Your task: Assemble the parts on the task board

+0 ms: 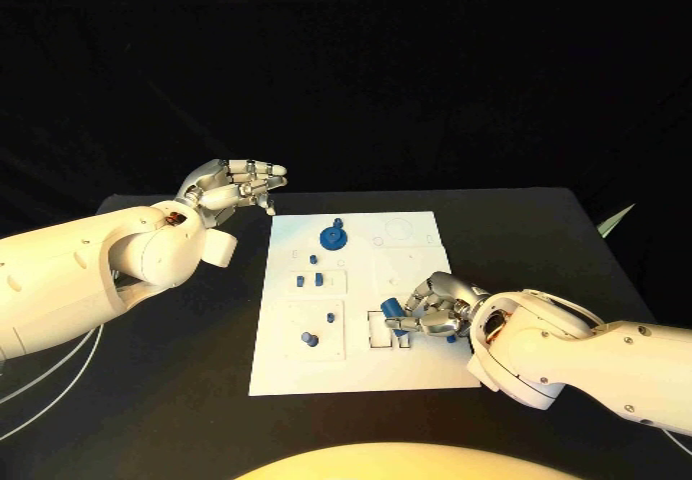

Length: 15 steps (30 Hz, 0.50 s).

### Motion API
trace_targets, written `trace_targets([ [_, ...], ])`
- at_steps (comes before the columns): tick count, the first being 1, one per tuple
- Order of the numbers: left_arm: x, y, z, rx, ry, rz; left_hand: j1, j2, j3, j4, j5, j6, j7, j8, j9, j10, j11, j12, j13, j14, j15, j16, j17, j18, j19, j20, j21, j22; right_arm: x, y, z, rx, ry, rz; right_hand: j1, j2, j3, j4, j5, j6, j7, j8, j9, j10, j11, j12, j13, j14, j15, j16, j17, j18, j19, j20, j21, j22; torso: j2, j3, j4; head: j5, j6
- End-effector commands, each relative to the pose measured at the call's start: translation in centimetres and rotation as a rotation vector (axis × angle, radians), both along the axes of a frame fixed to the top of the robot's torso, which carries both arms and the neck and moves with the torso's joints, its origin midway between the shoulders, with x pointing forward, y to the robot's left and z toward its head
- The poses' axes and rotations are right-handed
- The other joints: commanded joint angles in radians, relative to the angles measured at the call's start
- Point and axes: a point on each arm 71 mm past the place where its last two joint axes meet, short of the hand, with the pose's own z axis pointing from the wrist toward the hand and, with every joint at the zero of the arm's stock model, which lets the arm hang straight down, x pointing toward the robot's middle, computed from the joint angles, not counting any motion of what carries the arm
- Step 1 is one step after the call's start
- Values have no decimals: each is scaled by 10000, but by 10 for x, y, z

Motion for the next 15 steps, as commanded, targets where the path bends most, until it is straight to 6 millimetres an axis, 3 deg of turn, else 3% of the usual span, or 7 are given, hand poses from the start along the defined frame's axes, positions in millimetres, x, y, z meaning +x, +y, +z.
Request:
trace_targets([
  [1,-1,-3,1,-108,-42,-176,13,78,-8,-9,23,-87,150,-16,-10,-12,19,-17,-10,-49,-21,-55,-11,156,36,0,-30,-9,-2,4,-5,-30,481,23,-90,84,113,-1,-17,453,-401,73,21,440,-80,35,1805,953,-70,47,2085,-177,1002,-56,31,2527,3,1,-5,7,-22],
  [15,-1,-3,1,-106,-39,-180,32,74,-10,-19,20,-86,155,-8,-14,-11,23,-10,-17,-53,-21,-59,-13,154,43,-4,-26,-8,-3,15,-8,-103,625,319,-193,93,185,1,52,625,-470,146,36,471,-138,61,1834,971,-117,79,2178,-196,1026,-91,108,2574,2,16,-14,27,-19],
])
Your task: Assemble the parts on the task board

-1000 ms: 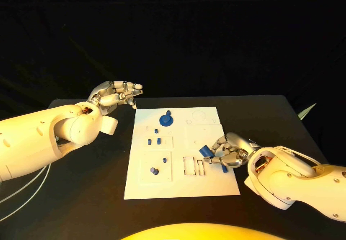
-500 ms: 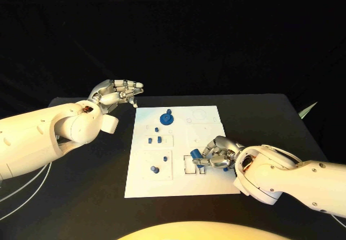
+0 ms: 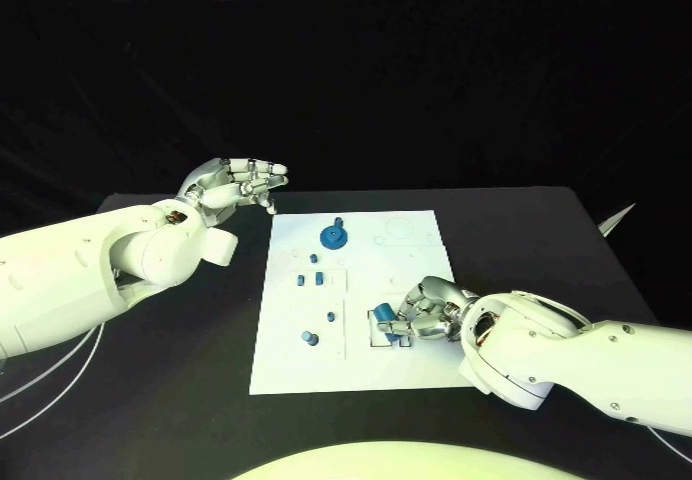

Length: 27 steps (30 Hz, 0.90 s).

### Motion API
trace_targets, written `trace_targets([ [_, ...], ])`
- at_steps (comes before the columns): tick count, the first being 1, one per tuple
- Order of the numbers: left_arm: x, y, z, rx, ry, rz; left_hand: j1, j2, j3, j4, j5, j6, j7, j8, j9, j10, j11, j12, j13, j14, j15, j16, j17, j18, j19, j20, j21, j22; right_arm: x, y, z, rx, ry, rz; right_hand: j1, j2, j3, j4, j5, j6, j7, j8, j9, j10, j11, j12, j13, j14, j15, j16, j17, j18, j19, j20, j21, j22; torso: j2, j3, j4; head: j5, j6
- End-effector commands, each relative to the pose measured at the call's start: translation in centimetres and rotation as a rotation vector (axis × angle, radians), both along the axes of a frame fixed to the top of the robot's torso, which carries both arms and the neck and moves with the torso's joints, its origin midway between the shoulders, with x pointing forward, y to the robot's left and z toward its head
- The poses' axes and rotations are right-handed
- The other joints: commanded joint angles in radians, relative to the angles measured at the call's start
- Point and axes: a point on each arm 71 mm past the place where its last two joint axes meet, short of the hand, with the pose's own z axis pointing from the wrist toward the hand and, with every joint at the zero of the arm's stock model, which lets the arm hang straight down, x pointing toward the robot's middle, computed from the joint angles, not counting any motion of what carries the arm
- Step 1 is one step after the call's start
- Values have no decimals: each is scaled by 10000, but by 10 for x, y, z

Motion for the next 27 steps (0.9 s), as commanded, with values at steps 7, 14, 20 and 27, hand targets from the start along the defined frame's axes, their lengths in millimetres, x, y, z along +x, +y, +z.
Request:
trace_targets([
  [7,-1,-2,1,-101,-29,-171,32,74,-10,-19,20,-86,155,-8,-15,-11,23,-10,-9,-53,-21,-59,-13,155,43,-4,-26,-8,-1,4,-3,-187,324,256,-109,35,43,8,11,580,-521,76,29,475,-77,20,1839,938,-93,44,2190,-195,1016,-94,66,2576,0,4,0,5,0],
  [14,-1,-2,1,-96,-18,-169,32,74,-10,-19,20,-86,155,-8,-15,-11,23,-10,-9,-53,-21,-59,-13,155,43,-4,-26,-8,-1,6,-4,-178,359,272,-268,27,43,19,6,603,-531,86,28,484,-88,23,1848,939,-105,46,2198,-202,1024,-110,93,2592,2,-3,1,15,0],
  [20,-1,-1,1,-92,-8,-168,23,72,-16,-10,19,-95,159,-10,-19,-19,27,-12,-13,-52,-18,-60,-14,153,44,-3,-27,-9,1,6,-5,-170,319,194,-459,46,49,23,-11,619,-540,99,30,483,-97,8,1843,942,-113,52,2213,-202,1024,-122,93,2592,-4,-6,2,16,52],
  [27,-1,-1,1,-84,-2,-152,23,72,-16,-10,19,-95,159,-10,-19,-19,27,-12,-13,-52,-18,-60,-14,153,44,-3,-27,-9,2,6,-5,-183,281,176,-1102,95,-6,16,-345,634,-553,165,63,488,-107,-13,1851,939,-126,46,2202,-198,1018,-138,75,2582,-3,-5,-5,37,5],
])
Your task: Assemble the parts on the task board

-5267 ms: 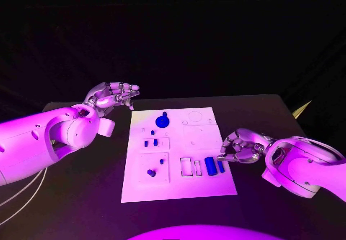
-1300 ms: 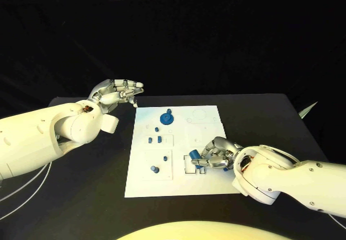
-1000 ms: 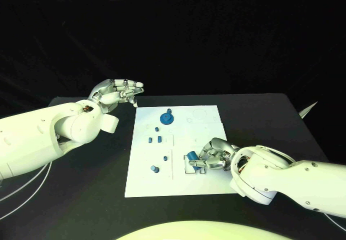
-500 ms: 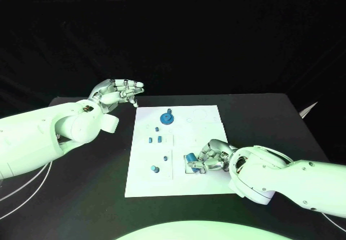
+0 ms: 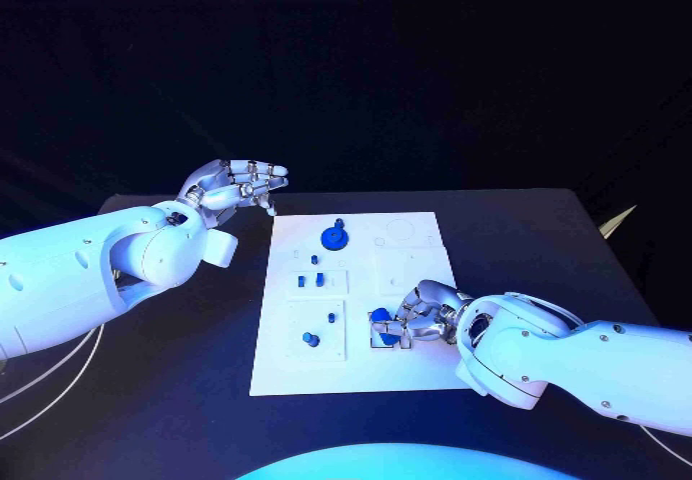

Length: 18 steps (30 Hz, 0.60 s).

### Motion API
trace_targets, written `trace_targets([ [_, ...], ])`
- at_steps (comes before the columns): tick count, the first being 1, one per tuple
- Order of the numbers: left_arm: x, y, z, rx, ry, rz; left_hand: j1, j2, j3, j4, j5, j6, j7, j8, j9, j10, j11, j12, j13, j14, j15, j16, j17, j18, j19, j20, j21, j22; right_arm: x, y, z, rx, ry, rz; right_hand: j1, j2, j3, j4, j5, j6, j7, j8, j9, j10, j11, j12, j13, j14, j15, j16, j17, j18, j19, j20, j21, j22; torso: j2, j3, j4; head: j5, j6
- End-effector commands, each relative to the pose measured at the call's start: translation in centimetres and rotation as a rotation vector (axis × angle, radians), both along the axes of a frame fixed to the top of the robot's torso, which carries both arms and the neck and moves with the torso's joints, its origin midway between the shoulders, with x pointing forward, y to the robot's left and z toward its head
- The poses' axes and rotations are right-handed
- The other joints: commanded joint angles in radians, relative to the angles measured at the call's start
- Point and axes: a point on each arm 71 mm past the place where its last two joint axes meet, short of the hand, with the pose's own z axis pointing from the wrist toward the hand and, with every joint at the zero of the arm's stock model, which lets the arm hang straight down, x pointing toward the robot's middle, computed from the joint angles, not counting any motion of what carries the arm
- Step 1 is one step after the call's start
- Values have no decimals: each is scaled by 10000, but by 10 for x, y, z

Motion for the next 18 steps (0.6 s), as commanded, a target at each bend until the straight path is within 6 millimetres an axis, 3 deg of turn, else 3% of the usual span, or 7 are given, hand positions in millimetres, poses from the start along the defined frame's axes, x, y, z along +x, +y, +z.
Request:
trace_targets([
  [1,-1,-2,1,-94,-20,-161,23,72,-16,-10,19,-72,136,-10,-8,-19,27,-12,-14,-53,-18,-60,-14,153,44,-3,-27,-9,0,1,-1,-40,32,86,-260,-12,-31,12,-294,368,-289,33,38,517,-78,-20,1854,977,-90,48,2208,-201,1021,-69,42,2589,4,0,-4,3,-43],
  [2,-1,-2,1,-94,-20,-160,23,72,-16,-10,19,-72,136,-10,-8,-19,27,-12,-14,-53,-18,-60,-14,153,44,-3,-27,-9,0,1,-1,-39,31,88,-367,-21,-58,13,-423,365,-290,51,50,517,-79,-26,1855,977,-91,48,2209,-200,1020,-71,38,2587,5,-1,-5,5,-42],
  [5,-1,-2,1,-93,-20,-157,23,72,-16,-10,19,-72,136,-10,-8,-19,27,-12,-14,-53,-18,-60,-14,153,44,-3,-27,-9,1,1,-1,-34,12,80,-731,-111,-367,15,-1,341,-293,109,91,515,-80,-46,1858,975,-95,44,2202,-199,1019,-76,34,2586,4,4,-12,15,-33],
  [9,-1,-2,1,-91,-19,-154,23,72,-16,-10,19,-72,136,-10,-8,-19,27,-12,-14,-53,-18,-60,-14,153,44,-3,-27,-9,1,2,-1,-33,-67,85,-1003,-65,-738,12,-393,312,-291,164,128,507,-76,-77,1855,976,-94,44,2207,-198,1017,-74,29,2584,3,7,-9,11,-27],
  [13,-1,-1,1,-87,-15,-147,23,72,-16,-10,19,-72,136,-10,-8,-19,27,-12,-14,-53,-18,-60,-14,153,44,-3,-27,-9,2,3,0,-56,-223,160,-1204,-23,-1286,19,-1187,288,-293,242,173,508,-74,-90,1868,978,-93,47,2219,-198,1017,-74,28,2584,1,7,-11,-14,-30],
  [18,-1,-1,1,-84,-16,-137,18,78,-18,-1,21,-80,139,-12,-13,-28,30,-14,-19,-52,-15,-61,-15,152,45,-1,-28,-10,3,3,1,-95,-429,226,-1392,-149,-1629,36,-1256,270,-300,282,202,502,-87,-107,1867,978,-102,47,2222,-198,1017,-87,26,2584,0,7,-8,-13,-18],
])
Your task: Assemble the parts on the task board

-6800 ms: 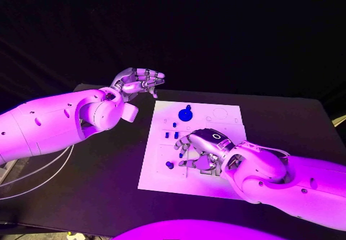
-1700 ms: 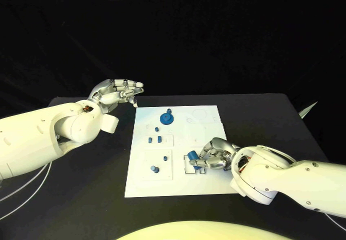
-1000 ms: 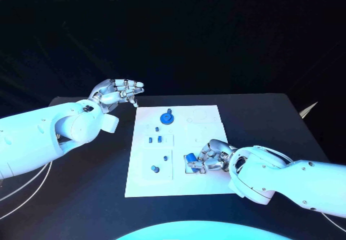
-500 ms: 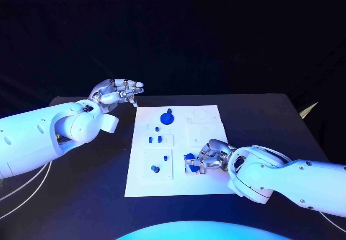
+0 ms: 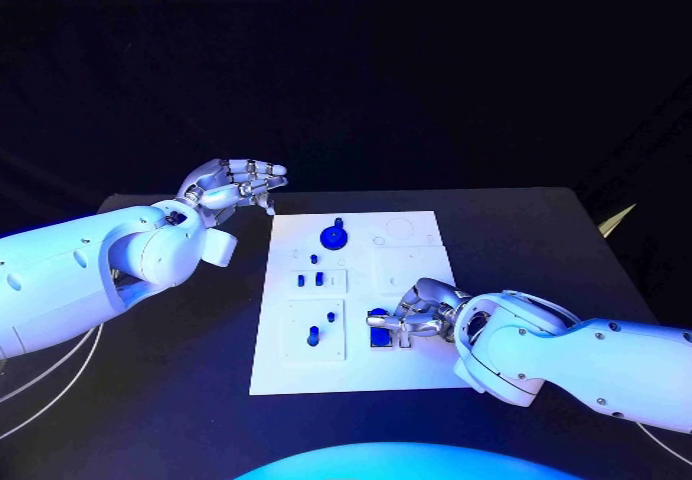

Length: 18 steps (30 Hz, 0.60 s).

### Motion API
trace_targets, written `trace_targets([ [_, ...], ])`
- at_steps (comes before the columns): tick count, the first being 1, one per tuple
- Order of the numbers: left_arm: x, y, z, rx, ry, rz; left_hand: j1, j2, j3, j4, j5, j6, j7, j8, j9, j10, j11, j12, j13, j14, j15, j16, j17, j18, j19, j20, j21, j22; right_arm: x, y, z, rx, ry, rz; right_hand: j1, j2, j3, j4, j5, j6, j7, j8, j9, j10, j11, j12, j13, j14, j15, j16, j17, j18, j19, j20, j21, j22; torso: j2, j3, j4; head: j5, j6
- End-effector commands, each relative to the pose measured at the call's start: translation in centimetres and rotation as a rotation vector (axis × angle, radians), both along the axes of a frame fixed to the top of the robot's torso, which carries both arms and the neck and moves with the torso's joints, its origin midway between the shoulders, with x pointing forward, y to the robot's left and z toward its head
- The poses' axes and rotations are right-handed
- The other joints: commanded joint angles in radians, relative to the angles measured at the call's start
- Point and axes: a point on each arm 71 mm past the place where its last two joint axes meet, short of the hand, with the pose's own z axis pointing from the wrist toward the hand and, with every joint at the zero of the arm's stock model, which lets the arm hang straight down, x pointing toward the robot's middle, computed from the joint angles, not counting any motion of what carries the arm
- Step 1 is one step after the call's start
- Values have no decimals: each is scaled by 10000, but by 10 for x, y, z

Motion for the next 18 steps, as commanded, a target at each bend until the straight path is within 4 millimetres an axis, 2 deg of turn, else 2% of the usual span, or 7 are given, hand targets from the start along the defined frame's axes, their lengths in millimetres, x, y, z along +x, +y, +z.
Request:
trace_targets([
  [1,-1,-2,1,-91,-29,-145,18,78,-17,-1,21,-84,143,-12,-13,-28,30,-14,-8,-52,-15,-61,-15,152,45,-1,-28,-11,0,1,2,-63,-370,213,-116,12,-75,-13,-37,-97,-3,48,16,512,-73,-65,1864,942,-65,47,2221,-199,1019,-88,34,2588,-2,1,2,-3,11],
  [4,-1,-2,1,-90,-28,-141,18,78,-17,-1,21,-84,143,-12,-13,-28,30,-14,-8,-52,-15,-61,-15,152,45,-1,-28,-11,-1,-1,4,-71,-534,269,6,43,-108,-47,-32,-104,-7,62,27,522,-77,-46,1880,945,-68,51,2234,-201,1021,-92,42,2593,-1,1,9,-4,13],
  [8,-1,-1,1,-82,-29,-119,18,78,-17,-1,21,-84,143,-12,-13,-28,30,-14,-8,-52,-15,-61,-15,152,45,-1,-28,-11,-4,-3,7,-6,-649,405,577,212,-184,-94,-5,-128,-9,103,50,531,-79,-41,1895,948,-68,55,2248,-204,1025,-93,53,2599,0,3,7,12,4],
  [11,-1,0,1,-77,-30,-103,18,78,-17,-1,21,-84,143,-12,-13,-28,30,-14,-8,-52,-15,-61,-15,152,45,-1,-28,-11,-8,-6,9,86,-705,574,1541,296,-124,-278,85,-174,-7,118,48,533,-78,-52,1902,955,-67,66,2281,-209,1031,-89,72,2610,0,1,-7,17,5],
  [14,-1,0,1,-76,-30,-102,18,78,-17,-1,21,-84,143,-12,-13,-28,30,-14,-8,-52,-15,-61,-15,152,45,-1,-28,-11,-12,-8,11,162,-714,749,2192,218,44,-404,122,-193,-9,109,25,545,-80,-38,1922,959,-69,75,2306,-214,1037,-91,93,2621,-4,1,-9,27,4],
  [18,-1,0,1,-74,-29,-97,18,78,-17,-1,21,-84,143,-12,-13,-28,30,-14,-8,-52,-15,-61,-15,152,45,-1,-28,-11,-15,-9,13,190,-666,949,2654,64,245,-445,91,-183,-11,87,-16,562,-83,-12,1948,962,-71,80,2321,-220,1045,-93,118,2633,3,8,-4,35,3],
])
